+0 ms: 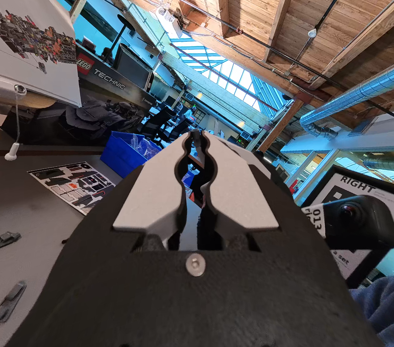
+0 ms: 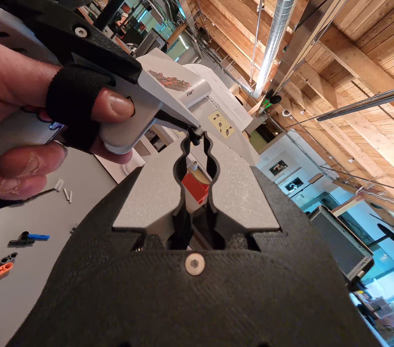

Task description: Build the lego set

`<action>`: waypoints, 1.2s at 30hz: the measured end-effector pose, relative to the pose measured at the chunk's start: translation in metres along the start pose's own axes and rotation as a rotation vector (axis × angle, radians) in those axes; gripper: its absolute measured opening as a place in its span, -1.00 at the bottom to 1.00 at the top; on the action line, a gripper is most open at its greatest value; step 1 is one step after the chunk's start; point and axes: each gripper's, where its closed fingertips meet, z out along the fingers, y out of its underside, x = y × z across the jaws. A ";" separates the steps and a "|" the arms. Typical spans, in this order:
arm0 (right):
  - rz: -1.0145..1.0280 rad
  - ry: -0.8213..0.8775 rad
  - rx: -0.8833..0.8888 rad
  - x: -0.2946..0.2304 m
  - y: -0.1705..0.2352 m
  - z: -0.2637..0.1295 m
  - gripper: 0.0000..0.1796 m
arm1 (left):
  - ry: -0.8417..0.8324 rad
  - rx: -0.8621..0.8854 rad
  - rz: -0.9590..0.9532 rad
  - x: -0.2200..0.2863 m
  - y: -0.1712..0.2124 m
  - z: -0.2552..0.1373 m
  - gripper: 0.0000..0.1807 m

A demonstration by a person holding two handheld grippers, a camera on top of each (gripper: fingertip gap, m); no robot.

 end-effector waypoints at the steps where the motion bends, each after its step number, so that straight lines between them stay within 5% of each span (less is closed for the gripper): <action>1: 0.021 -0.005 0.008 0.001 -0.001 -0.001 -0.89 | 0.002 -0.002 0.003 0.001 0.000 0.001 -0.94; 36: 0.418 -0.125 0.156 0.017 -0.002 -0.014 -0.93 | 0.044 0.012 0.023 0.017 0.001 0.008 -0.87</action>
